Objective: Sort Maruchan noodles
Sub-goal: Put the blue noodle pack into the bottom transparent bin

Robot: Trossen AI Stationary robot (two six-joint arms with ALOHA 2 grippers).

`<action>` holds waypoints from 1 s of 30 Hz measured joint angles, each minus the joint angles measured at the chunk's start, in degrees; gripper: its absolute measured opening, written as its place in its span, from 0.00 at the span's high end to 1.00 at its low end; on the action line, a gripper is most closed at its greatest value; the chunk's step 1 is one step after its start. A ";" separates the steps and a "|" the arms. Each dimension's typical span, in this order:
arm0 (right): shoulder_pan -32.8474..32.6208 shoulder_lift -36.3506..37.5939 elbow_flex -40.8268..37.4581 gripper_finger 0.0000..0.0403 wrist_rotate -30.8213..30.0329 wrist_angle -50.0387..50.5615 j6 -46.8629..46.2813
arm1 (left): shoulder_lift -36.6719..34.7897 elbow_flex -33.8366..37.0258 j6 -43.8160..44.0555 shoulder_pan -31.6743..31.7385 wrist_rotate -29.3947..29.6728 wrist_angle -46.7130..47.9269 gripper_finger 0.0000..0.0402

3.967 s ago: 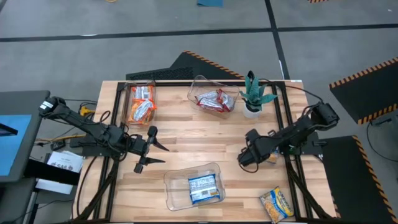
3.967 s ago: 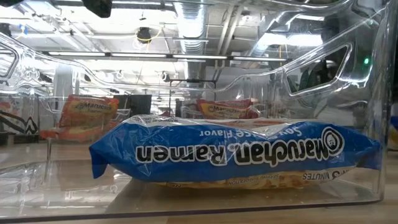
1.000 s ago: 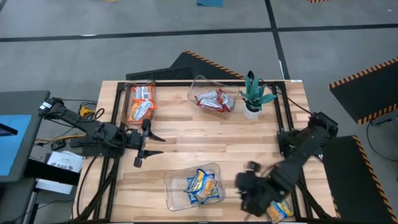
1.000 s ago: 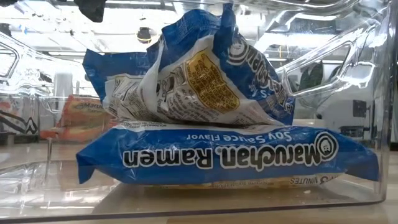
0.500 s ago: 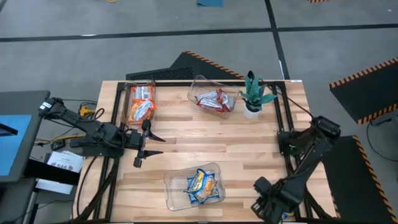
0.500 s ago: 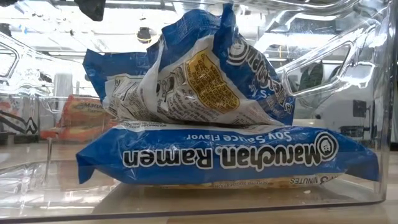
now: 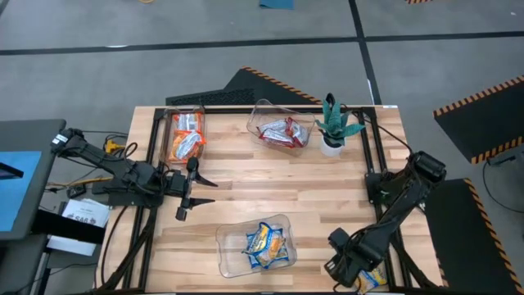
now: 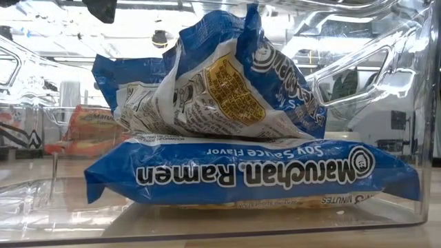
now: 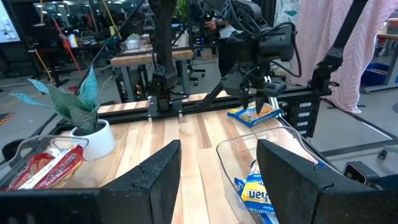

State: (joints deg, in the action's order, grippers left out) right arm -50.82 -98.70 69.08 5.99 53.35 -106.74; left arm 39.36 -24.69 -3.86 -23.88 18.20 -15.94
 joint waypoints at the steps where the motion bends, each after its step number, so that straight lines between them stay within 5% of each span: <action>1: -0.03 -0.06 0.00 0.45 0.01 -0.23 0.08 | 0.01 0.00 0.00 0.01 0.00 0.01 0.51; 11: 1.29 -8.13 0.46 0.45 9.11 -1.19 8.13 | 0.01 0.00 -0.01 0.02 0.00 0.00 0.51; 22: 2.68 -12.03 1.86 0.47 8.88 0.47 12.28 | 0.01 -0.02 -0.02 0.02 0.07 0.33 0.51; 30: 3.07 -14.75 2.25 0.70 9.30 0.19 15.14 | 0.01 -0.02 -0.02 0.00 0.06 0.37 0.51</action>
State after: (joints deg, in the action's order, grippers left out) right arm -47.75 -113.45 71.33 15.29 53.54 -91.59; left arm 39.38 -24.71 -3.88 -23.88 18.26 -15.57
